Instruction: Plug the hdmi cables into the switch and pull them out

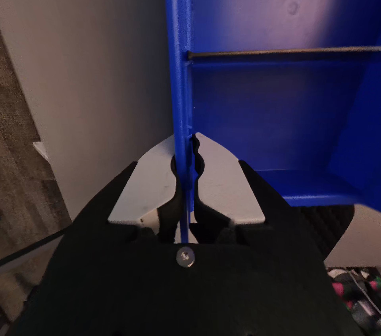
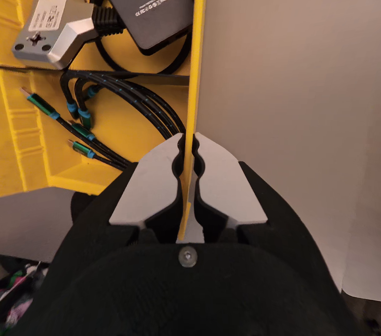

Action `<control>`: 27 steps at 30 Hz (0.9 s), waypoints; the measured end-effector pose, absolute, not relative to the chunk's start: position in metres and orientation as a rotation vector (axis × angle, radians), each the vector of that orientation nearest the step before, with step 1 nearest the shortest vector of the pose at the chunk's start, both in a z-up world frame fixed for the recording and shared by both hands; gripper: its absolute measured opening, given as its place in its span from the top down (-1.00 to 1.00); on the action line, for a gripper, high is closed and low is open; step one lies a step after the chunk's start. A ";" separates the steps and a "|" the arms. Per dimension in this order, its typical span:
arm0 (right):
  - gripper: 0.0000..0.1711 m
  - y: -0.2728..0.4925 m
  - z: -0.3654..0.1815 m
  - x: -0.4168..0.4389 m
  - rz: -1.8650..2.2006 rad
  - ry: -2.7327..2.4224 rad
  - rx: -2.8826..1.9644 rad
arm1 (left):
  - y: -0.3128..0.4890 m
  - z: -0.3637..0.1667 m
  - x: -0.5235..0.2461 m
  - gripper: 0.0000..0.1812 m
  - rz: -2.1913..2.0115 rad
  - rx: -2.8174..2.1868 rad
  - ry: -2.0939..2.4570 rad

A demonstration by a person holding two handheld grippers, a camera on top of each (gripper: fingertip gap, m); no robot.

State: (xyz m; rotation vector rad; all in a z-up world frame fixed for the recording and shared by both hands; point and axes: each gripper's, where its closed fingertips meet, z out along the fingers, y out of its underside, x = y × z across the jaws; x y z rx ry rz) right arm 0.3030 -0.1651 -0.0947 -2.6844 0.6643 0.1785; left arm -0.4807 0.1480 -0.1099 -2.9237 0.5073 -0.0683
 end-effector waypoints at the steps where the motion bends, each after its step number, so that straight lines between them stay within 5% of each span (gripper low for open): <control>1: 0.92 -0.163 -0.095 0.296 0.209 0.629 -2.701 | 0.145 -0.111 -0.475 0.95 -0.073 -2.928 0.558; 27: 0.85 -0.084 -0.094 0.131 0.132 -0.313 -3.009 | 0.090 -0.112 -0.329 0.63 0.275 -2.835 1.369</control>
